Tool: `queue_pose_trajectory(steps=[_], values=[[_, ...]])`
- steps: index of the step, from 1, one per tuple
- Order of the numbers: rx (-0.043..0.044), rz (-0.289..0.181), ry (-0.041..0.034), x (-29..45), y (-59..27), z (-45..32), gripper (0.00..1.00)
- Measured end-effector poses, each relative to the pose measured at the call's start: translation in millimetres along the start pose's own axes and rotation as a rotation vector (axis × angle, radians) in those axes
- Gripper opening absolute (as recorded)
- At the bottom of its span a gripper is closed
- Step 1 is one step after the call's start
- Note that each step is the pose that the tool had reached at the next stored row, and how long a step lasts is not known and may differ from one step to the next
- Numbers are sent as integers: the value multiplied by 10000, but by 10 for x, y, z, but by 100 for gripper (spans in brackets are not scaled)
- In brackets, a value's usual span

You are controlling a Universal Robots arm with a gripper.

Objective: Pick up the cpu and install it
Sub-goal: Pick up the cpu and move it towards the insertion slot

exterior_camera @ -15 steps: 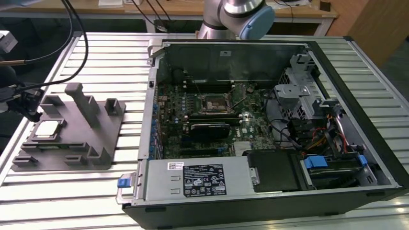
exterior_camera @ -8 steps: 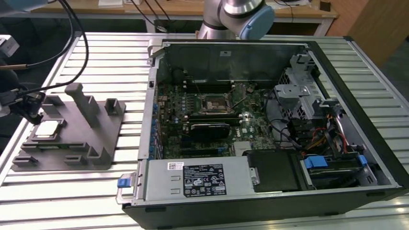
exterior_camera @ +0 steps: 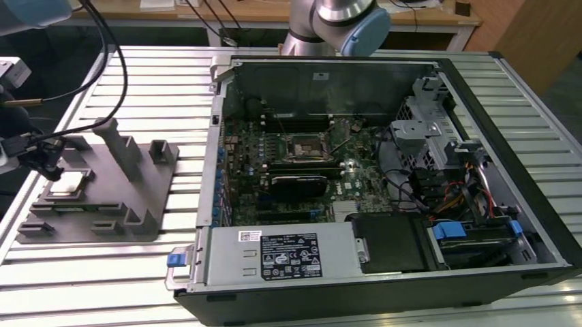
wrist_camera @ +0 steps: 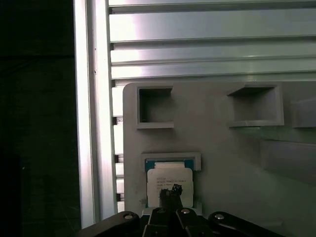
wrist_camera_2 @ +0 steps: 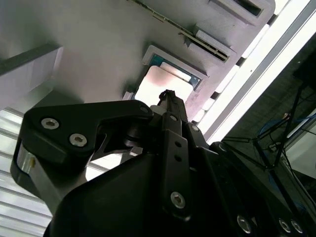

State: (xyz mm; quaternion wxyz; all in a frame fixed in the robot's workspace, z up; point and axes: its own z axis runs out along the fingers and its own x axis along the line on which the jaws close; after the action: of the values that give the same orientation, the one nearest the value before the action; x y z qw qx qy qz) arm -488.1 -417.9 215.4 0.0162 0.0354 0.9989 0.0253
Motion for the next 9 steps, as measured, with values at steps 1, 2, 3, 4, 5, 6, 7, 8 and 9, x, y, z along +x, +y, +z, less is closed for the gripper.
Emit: queue_pose_trajectory(steps=[1,2,3,4,5,6,7,8,9], values=[[0,0,0,2,-1,13,11],[0,0,0,4,-2,24,11],[0,0,0,6,-3,37,11],[1,0,1,8,-4,48,11],[0,0,1,9,-5,61,11],[0,0,0,10,-6,73,11],[0,0,0,12,-7,86,11],[0,0,0,13,-8,98,11],[0,0,-1,14,-9,110,11]])
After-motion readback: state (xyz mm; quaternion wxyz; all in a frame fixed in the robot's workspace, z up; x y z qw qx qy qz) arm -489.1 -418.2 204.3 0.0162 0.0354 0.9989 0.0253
